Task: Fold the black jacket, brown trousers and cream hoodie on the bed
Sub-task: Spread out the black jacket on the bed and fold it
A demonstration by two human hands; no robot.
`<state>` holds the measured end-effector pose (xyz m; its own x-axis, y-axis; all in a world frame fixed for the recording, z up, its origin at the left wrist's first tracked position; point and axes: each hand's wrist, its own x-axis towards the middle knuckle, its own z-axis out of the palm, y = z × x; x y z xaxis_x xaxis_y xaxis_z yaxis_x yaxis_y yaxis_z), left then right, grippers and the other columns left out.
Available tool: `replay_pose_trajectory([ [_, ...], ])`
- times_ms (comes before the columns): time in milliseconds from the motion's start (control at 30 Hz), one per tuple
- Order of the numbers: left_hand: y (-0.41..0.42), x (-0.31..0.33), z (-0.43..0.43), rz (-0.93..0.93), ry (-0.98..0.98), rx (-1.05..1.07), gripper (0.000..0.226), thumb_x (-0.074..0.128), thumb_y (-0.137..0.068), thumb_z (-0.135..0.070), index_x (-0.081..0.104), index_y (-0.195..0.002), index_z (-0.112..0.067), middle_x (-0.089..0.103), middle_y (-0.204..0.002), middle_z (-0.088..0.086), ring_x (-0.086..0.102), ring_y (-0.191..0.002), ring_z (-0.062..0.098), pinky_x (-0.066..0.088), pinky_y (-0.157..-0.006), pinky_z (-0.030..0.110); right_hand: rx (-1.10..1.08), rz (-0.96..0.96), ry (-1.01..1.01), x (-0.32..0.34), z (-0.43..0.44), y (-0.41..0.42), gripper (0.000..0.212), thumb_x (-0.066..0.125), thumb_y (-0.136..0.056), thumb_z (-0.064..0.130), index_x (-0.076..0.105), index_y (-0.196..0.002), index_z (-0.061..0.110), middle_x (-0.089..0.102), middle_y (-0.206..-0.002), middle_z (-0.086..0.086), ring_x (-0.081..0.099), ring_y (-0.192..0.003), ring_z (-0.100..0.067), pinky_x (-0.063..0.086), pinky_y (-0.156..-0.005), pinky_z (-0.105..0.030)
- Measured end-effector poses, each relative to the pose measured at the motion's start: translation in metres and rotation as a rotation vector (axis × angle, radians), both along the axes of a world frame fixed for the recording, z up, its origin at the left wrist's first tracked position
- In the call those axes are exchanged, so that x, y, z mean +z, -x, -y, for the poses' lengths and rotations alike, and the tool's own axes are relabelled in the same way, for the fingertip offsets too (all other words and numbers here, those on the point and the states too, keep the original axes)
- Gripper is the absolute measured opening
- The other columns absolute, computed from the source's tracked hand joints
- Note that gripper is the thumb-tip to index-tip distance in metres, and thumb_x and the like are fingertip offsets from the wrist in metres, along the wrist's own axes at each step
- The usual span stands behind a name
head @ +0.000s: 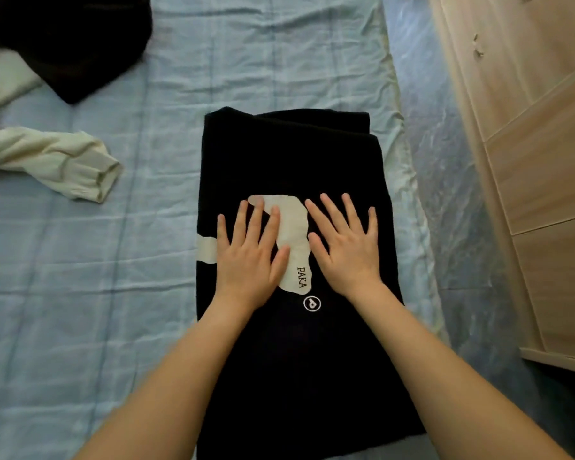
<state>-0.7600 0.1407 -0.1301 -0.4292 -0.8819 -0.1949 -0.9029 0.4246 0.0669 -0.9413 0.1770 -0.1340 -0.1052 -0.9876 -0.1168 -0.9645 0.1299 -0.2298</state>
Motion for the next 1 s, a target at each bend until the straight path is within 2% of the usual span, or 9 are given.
replay_pose_trajectory([
  [100, 0.003, -0.003, 0.002, 0.018, -0.033, 0.013, 0.068, 0.018, -0.098, -0.052, 0.019, -0.156, -0.017, 0.015, -0.162, 0.013, 0.01, -0.15, 0.032, 0.006, -0.119, 0.058, -0.002, -0.028, -0.08, -0.008, 0.006, 0.002, 0.056, 0.023, -0.101, 0.051, 0.012, -0.156, 0.044, 0.015, -0.165, 0.011, 0.001, -0.153, -0.019, -0.002, -0.121, -0.055],
  [167, 0.003, 0.015, 0.005, -0.024, -0.05, 0.008, 0.067, 0.021, -0.096, -0.052, 0.03, -0.152, -0.017, 0.027, -0.159, 0.014, 0.022, -0.147, 0.034, 0.012, -0.118, 0.058, 0.002, -0.007, -0.099, 0.006, 0.006, 0.001, 0.057, 0.022, -0.1, 0.053, 0.016, -0.155, 0.043, 0.017, -0.164, 0.012, 0.004, -0.153, -0.019, 0.001, -0.121, -0.057],
  [267, 0.0, 0.039, 0.035, -0.177, 0.078, -0.036, 0.06, 0.029, -0.095, -0.045, 0.051, -0.14, -0.014, 0.047, -0.147, 0.015, 0.043, -0.136, 0.035, 0.025, -0.114, 0.056, 0.027, 0.063, 0.078, 0.033, 0.029, 0.007, 0.058, 0.029, -0.096, 0.048, 0.031, -0.153, 0.037, 0.03, -0.16, 0.009, 0.022, -0.15, -0.023, 0.014, -0.117, -0.06],
  [367, 0.001, 0.044, 0.094, -0.123, 0.212, -0.099, 0.063, 0.025, -0.097, -0.047, 0.037, -0.149, -0.015, 0.032, -0.157, 0.01, 0.025, -0.147, 0.029, 0.015, -0.119, 0.054, 0.071, -0.023, 0.163, 0.039, 0.085, 0.017, 0.056, 0.032, -0.098, 0.045, 0.03, -0.154, 0.035, 0.03, -0.161, 0.006, 0.02, -0.151, -0.028, 0.012, -0.116, -0.063],
  [500, -0.003, 0.002, 0.144, 0.002, 0.088, -0.015, 0.065, 0.015, -0.099, -0.051, 0.012, -0.156, -0.022, 0.008, -0.165, 0.001, 0.0, -0.152, 0.02, -0.003, -0.121, 0.051, 0.063, -0.122, -0.028, -0.001, 0.126, 0.025, 0.055, 0.023, -0.102, 0.051, 0.013, -0.155, 0.043, 0.016, -0.165, 0.01, 0.004, -0.153, -0.024, 0.0, -0.119, -0.06],
  [633, -0.008, -0.033, 0.146, -0.076, 0.042, 0.033, 0.067, 0.009, -0.096, -0.053, 0.012, -0.156, -0.025, 0.009, -0.164, -0.002, 0.0, -0.151, 0.016, -0.006, -0.12, 0.048, 0.041, -0.098, -0.014, -0.035, 0.127, 0.027, 0.056, 0.02, -0.099, 0.054, 0.017, -0.154, 0.046, 0.023, -0.163, 0.01, 0.011, -0.152, -0.023, 0.002, -0.12, -0.058],
  [733, -0.005, -0.013, 0.148, -0.074, -0.032, 0.031, 0.063, 0.016, -0.099, -0.05, 0.01, -0.156, -0.024, 0.006, -0.165, 0.0, -0.004, -0.151, 0.017, -0.007, -0.12, 0.049, 0.055, -0.07, -0.072, -0.019, 0.132, 0.026, 0.054, 0.025, -0.102, 0.051, 0.017, -0.155, 0.043, 0.019, -0.164, 0.009, 0.007, -0.153, -0.023, 0.0, -0.121, -0.057],
  [900, -0.023, 0.034, 0.051, -0.259, 0.032, 0.013, 0.063, 0.026, -0.098, -0.048, 0.029, -0.153, -0.018, 0.022, -0.161, 0.006, 0.014, -0.15, 0.028, 0.006, -0.12, 0.052, -0.112, 0.132, 0.013, 0.028, 0.038, 0.017, 0.056, 0.032, -0.101, 0.047, 0.023, -0.155, 0.038, 0.019, -0.164, 0.007, 0.006, -0.153, -0.023, 0.001, -0.121, -0.053],
  [1000, -0.033, 0.026, -0.04, -0.26, 0.063, -0.091, 0.062, 0.025, -0.099, -0.051, 0.031, -0.153, -0.02, 0.025, -0.161, 0.006, 0.016, -0.15, 0.027, 0.012, -0.119, 0.056, -0.063, 0.115, 0.042, 0.029, -0.042, 0.001, 0.056, 0.025, -0.1, 0.054, 0.02, -0.155, 0.043, 0.017, -0.164, 0.012, 0.004, -0.153, -0.021, -0.001, -0.119, -0.053],
])
